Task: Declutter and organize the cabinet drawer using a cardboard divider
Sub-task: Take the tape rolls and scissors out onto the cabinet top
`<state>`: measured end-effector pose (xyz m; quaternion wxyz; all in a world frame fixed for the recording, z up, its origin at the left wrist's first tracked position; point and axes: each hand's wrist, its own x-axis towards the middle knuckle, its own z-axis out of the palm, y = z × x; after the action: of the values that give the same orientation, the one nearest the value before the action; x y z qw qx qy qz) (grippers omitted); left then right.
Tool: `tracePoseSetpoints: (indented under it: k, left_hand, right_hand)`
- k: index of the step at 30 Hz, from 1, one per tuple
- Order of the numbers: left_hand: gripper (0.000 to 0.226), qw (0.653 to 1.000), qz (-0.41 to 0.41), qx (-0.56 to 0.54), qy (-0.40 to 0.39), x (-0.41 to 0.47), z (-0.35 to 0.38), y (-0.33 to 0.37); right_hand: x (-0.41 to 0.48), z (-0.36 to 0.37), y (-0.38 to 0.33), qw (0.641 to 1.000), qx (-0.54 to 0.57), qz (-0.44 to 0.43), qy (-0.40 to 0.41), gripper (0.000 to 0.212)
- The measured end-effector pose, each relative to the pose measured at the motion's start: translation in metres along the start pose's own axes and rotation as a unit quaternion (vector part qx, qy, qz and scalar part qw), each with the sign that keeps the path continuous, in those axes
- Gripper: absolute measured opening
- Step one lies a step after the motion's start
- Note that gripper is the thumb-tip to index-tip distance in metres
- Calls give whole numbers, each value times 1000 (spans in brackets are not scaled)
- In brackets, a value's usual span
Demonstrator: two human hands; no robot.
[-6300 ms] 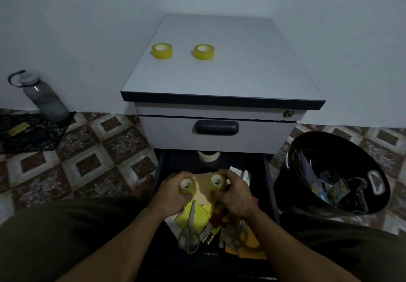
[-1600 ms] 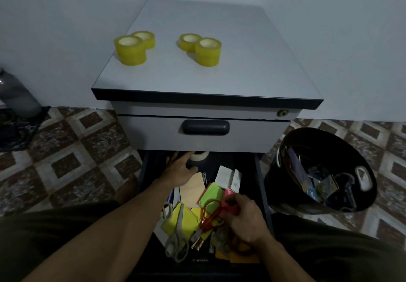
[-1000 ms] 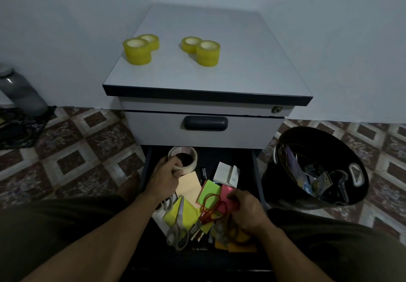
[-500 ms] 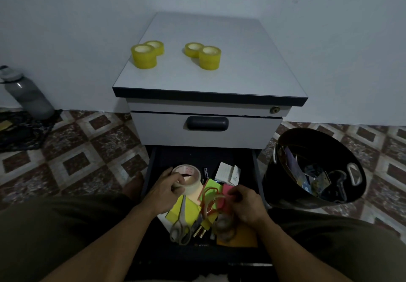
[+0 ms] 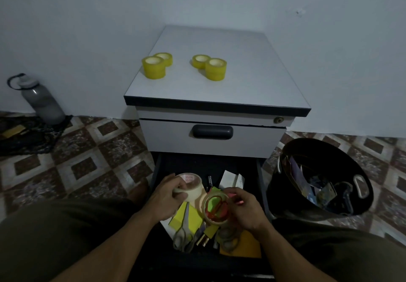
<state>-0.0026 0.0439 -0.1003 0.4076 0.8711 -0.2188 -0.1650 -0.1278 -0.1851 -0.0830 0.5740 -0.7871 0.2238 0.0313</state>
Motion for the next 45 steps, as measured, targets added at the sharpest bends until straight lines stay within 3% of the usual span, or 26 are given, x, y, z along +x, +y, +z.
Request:
tracePoseSetpoints:
  k: [3,6,13,20,23,30,33,37,45]
  left_hand:
    - [12,1000,19,11,20,-9,-13,13]
    - [20,999,48,14,21,-20,-31,26]
    - [11,989,127,67,26,-48,-97,81]
    - [10,982,178,11,57,-67,-166,139]
    - [26,974,212,10,81,-63,-198,171]
    - [40,965,205,-17,165,10,-267,216]
    - [33,964,187,-6,187,62,-287,220]
    - [10,970,145,17,194,141,-295,210]
    - [12,982,95,25,158,237,-286,174]
  right_hand:
    - [-2,-7,-15,1000,13,-18,-14,32]
    - [-5,-16,-35,998,41,-30,-38,32]
    - [-27,-52,-106,992,33,-94,-74,32]
    - [-57,-94,-190,985,25,-157,-70,35]
    - [-55,-108,-228,979,24,-199,-44,36]
    - [13,-132,-307,979,53,-197,29,31]
    - [62,-133,-334,978,49,-188,74,30]
    - [131,-119,-358,979,28,-171,110,29]
    - [234,-98,-366,981,-28,-115,152,26]
